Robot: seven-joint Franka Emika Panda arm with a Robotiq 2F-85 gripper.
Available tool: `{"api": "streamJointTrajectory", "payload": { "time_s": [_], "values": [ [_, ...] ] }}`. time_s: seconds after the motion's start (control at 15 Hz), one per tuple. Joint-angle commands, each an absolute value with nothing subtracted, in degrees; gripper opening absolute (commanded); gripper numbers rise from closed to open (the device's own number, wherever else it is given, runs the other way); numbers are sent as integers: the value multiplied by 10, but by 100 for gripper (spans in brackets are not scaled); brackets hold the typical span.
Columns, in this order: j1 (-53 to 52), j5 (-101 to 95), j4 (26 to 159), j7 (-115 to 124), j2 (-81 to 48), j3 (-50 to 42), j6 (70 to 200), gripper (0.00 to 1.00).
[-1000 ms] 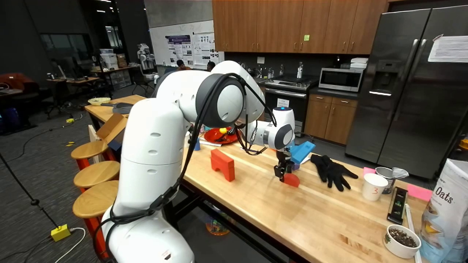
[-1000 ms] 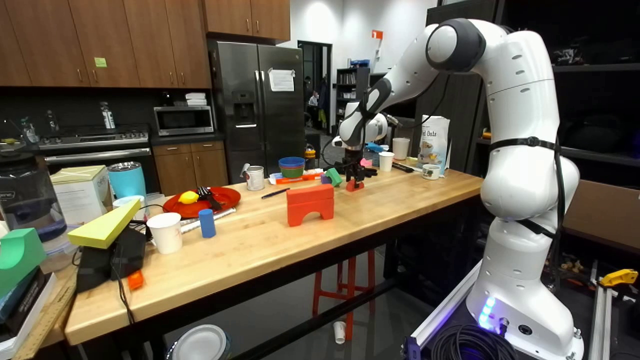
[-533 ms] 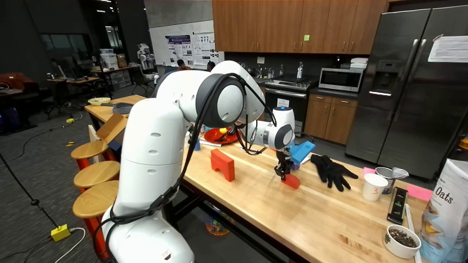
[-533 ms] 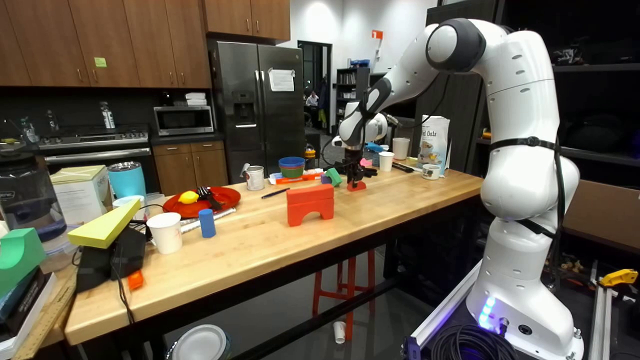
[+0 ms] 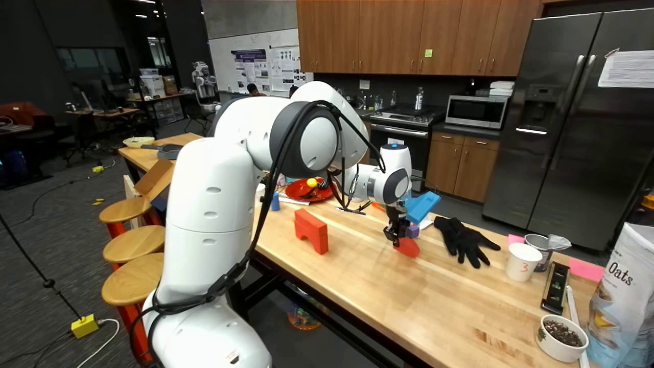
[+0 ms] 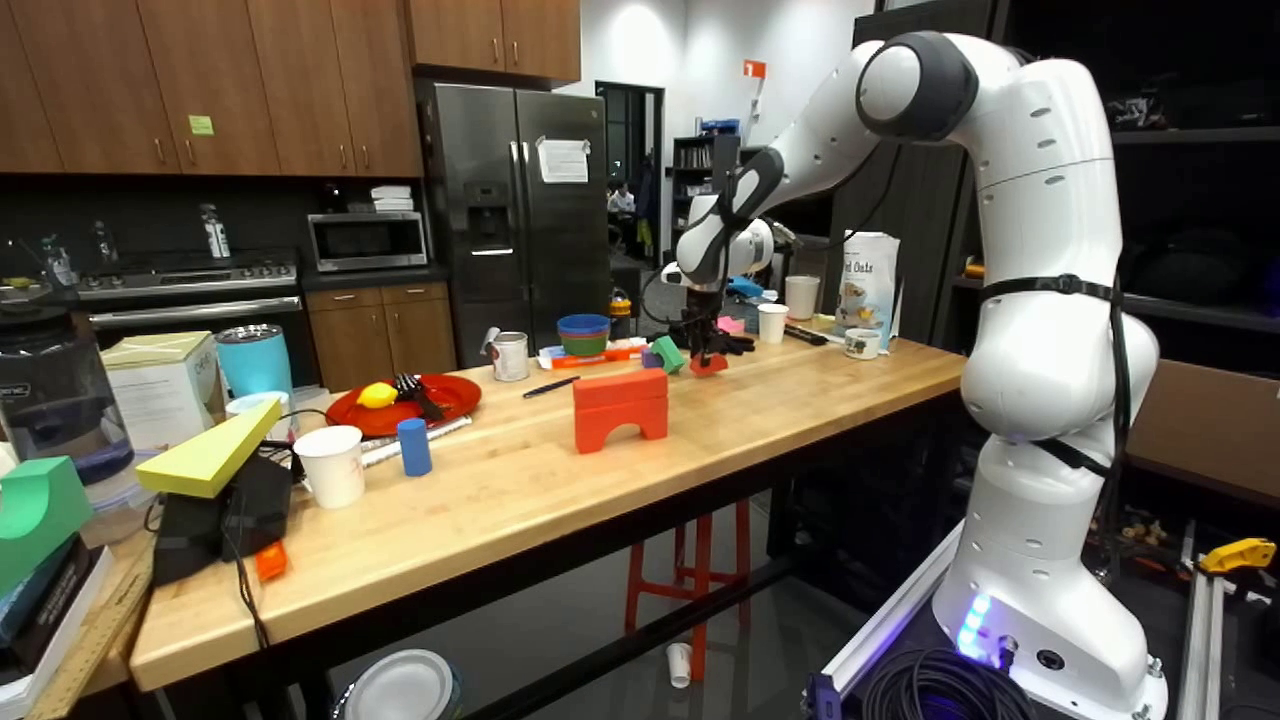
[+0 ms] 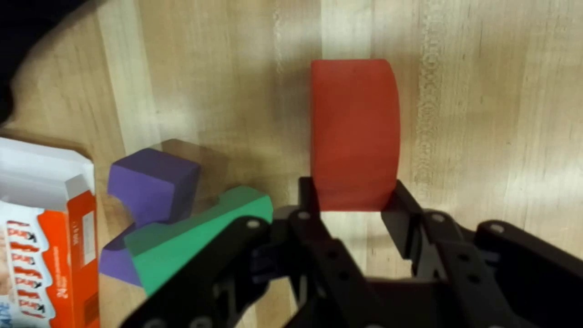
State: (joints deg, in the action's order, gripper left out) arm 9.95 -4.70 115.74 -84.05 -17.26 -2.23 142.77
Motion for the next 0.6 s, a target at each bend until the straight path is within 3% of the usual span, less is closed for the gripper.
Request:
{"api": "streamJointTrajectory", "payload": {
  "time_s": [0.0,0.53],
  "values": [
    [99,-69,1185,-833,-112,-31,1434,15],
    [84,-138,1242,-836,10,-39,1466,15]
  ]
}}
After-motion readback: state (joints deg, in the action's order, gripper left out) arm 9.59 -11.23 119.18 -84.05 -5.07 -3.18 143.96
